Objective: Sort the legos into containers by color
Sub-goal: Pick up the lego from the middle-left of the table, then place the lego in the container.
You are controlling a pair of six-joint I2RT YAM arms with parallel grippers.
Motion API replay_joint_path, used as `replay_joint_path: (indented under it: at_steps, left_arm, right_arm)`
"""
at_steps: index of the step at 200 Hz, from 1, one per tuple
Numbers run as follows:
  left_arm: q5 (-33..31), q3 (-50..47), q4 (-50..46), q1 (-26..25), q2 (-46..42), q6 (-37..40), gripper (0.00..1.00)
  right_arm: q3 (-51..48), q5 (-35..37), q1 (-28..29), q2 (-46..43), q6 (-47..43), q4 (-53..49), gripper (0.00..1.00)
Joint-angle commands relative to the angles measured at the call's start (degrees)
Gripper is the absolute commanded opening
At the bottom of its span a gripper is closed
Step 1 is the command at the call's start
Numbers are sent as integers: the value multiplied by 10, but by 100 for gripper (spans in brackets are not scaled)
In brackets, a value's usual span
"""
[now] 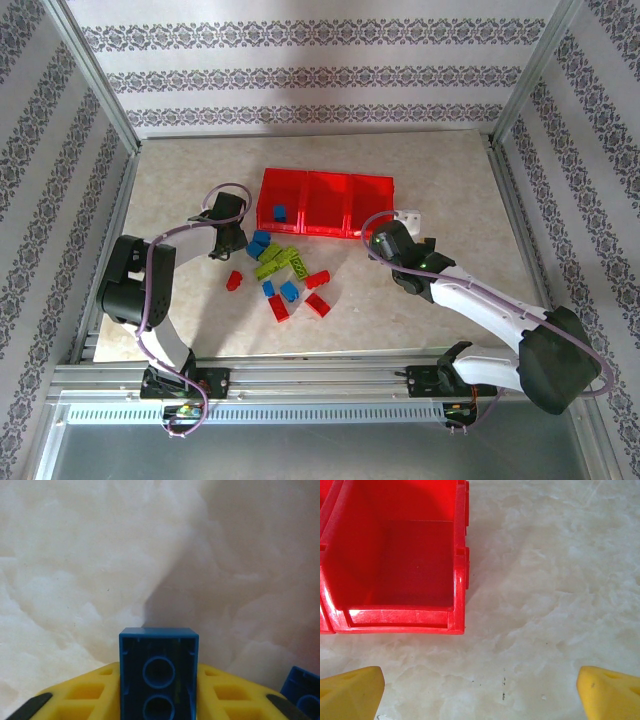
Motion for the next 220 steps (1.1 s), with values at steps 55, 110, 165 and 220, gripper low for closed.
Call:
replay_joint_path:
  at_steps: [55, 110, 165, 220]
  left_arm:
    - [-7, 25, 17, -32, -85, 11, 29]
    - [0, 89, 52, -86, -68, 27, 29]
    - [2, 200, 49, -120, 36, 60, 29]
    - [4, 288, 29, -123, 129, 70, 30]
  right_arm:
    - [13, 7, 3, -1, 10, 3, 98]
    - [14, 5, 4, 10, 18, 9, 98]
    - [10, 2, 4, 9, 25, 6, 98]
    - [-2, 4, 5, -8, 32, 2, 98]
